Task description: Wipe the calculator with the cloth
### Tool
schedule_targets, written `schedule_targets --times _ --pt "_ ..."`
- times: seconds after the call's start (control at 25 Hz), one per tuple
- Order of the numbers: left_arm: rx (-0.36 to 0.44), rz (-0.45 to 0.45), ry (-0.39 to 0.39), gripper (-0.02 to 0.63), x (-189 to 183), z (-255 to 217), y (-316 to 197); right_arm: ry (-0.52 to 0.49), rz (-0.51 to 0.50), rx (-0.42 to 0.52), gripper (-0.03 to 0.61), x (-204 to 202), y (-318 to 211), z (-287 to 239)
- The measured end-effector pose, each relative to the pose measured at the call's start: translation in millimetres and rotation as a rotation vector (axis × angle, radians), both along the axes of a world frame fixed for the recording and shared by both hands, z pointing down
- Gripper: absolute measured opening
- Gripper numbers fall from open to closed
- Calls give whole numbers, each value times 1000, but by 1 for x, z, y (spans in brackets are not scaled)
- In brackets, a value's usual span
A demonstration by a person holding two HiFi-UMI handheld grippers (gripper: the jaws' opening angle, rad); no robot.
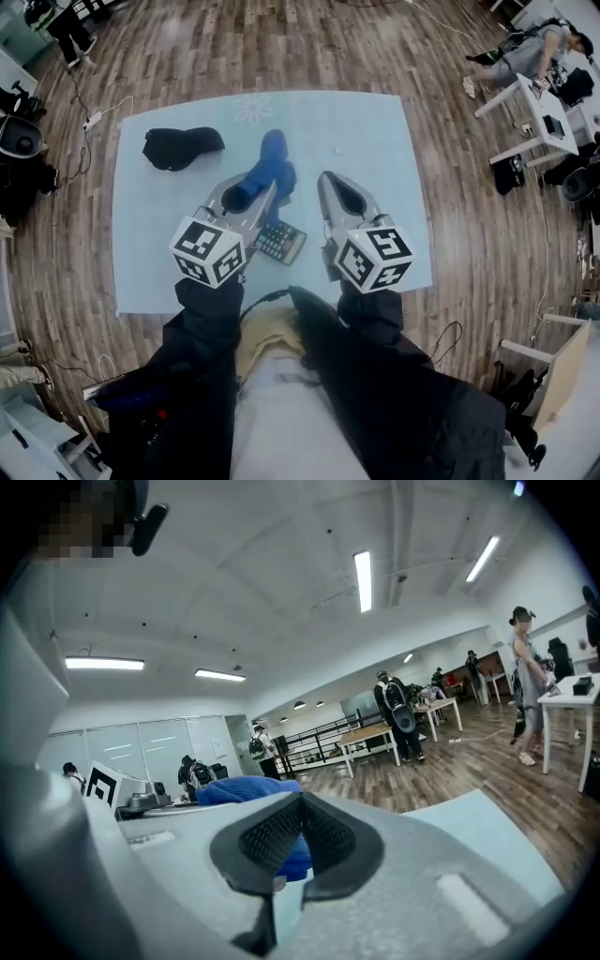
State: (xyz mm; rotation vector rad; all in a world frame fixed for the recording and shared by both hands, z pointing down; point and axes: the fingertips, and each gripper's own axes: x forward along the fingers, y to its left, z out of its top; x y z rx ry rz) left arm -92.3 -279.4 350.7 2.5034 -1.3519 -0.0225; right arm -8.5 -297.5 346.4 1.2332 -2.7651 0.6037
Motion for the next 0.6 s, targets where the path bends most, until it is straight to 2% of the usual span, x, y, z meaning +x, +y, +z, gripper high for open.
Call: schedule_targets --times 0.28,0.6 --pt "88 -81 -30 61 -14 -30 -4 33 13 127 -3 6 -4 -27" --pt "152 -134 -52 61 -19 -52 -4 53 42 211 0 9 -5 -47"
